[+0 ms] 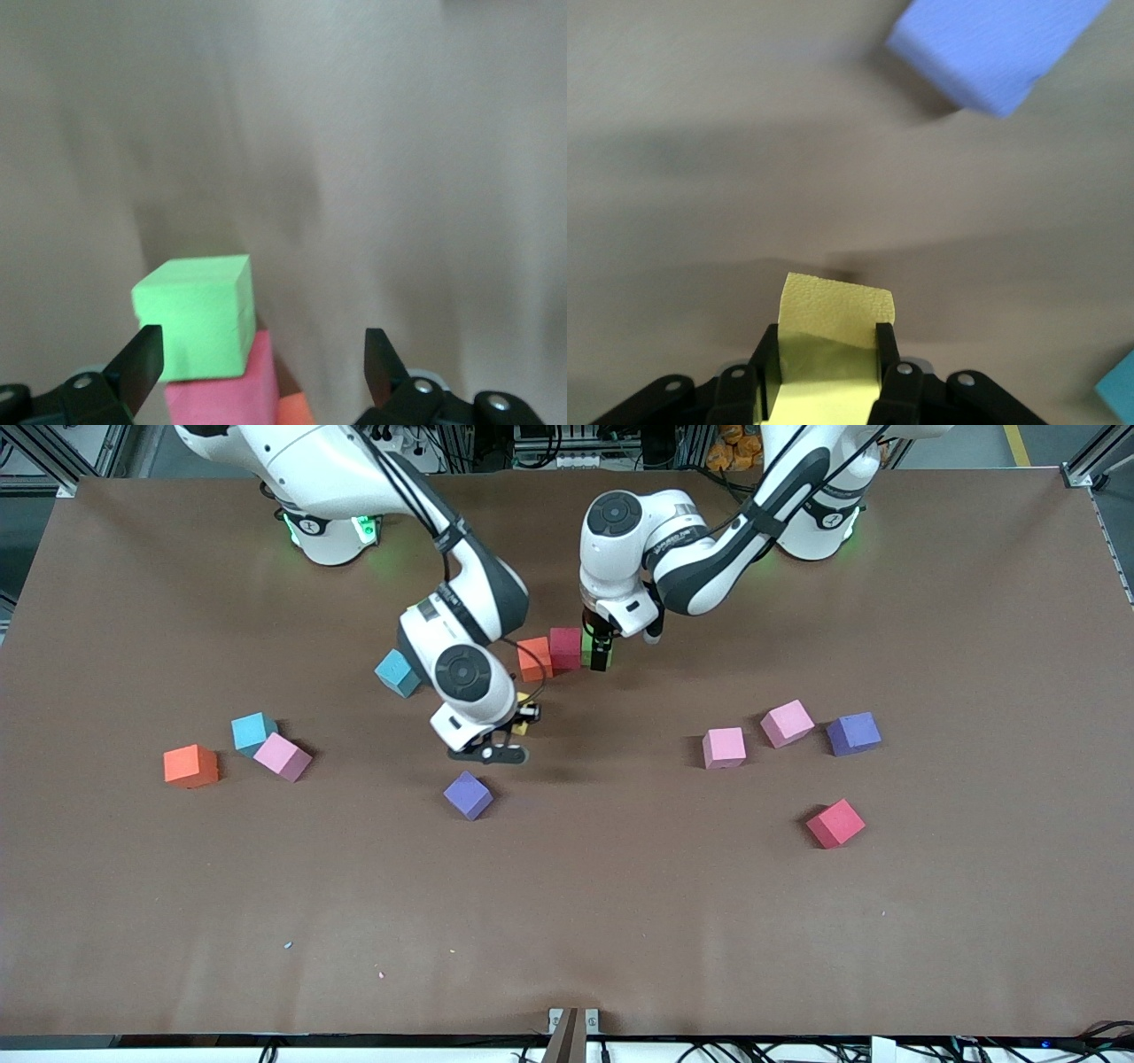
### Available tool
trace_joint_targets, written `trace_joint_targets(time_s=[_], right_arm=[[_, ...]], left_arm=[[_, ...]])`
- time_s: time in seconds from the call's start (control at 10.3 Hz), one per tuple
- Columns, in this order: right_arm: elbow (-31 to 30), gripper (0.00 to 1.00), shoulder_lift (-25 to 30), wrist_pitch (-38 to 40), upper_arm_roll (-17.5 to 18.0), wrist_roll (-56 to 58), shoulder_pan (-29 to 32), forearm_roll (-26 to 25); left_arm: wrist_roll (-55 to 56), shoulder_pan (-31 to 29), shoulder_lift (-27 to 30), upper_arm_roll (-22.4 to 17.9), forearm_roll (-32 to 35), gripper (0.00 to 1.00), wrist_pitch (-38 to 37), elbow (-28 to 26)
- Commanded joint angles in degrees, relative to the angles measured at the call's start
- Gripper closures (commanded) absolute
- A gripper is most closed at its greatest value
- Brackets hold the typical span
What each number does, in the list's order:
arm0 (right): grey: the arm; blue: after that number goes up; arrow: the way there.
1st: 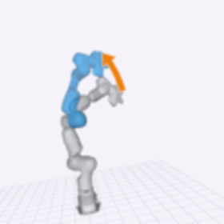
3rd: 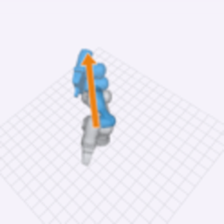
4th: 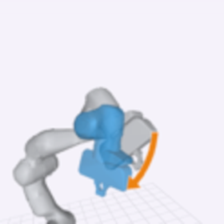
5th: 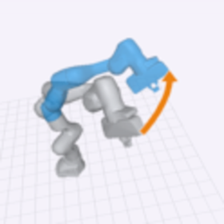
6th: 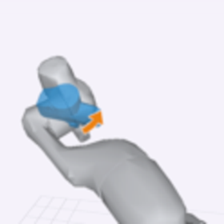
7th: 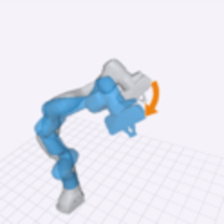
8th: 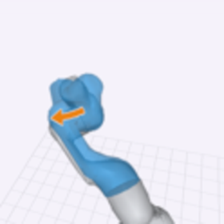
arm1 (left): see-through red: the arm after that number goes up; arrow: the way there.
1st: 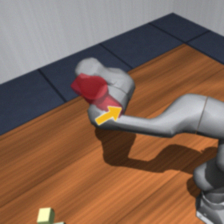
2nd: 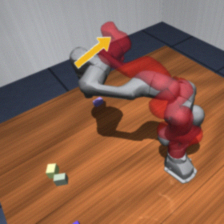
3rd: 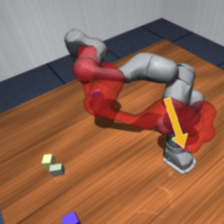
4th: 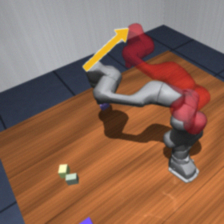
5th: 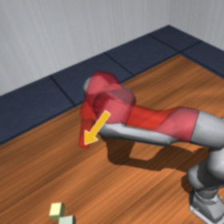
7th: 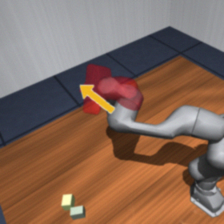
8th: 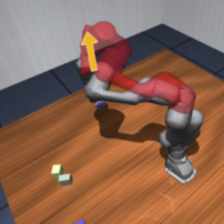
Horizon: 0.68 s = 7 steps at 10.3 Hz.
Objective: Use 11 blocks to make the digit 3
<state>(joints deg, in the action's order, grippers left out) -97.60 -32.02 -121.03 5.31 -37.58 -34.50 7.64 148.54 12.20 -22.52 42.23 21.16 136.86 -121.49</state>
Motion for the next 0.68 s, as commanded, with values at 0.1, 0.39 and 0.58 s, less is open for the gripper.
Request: trace_joint_targets(time_s=[0.1, 0.39, 0.58], right_arm=[[0.57, 0.75, 0.2, -3.07, 1.28, 1.53, -2.05, -6.63], [0.66, 0.75, -0.24, -3.25, 1.28, 5.85, -2.5, -9.93], [0.4, 0.75, -1.55, -5.7, 2.24, 6.29, -3.29, -9.49]], left_arm=[[-7.53, -7.07, 1.95, 0.4, 0.99, 0.0, -1.77, 0.29], [-10.9, -12.46, 1.16, 0.4, 0.73, 0.0, -1.51, 3.53], [-12.3, -13.42, 0.64, 0.22, 0.72, 0.0, -1.51, 4.07]])
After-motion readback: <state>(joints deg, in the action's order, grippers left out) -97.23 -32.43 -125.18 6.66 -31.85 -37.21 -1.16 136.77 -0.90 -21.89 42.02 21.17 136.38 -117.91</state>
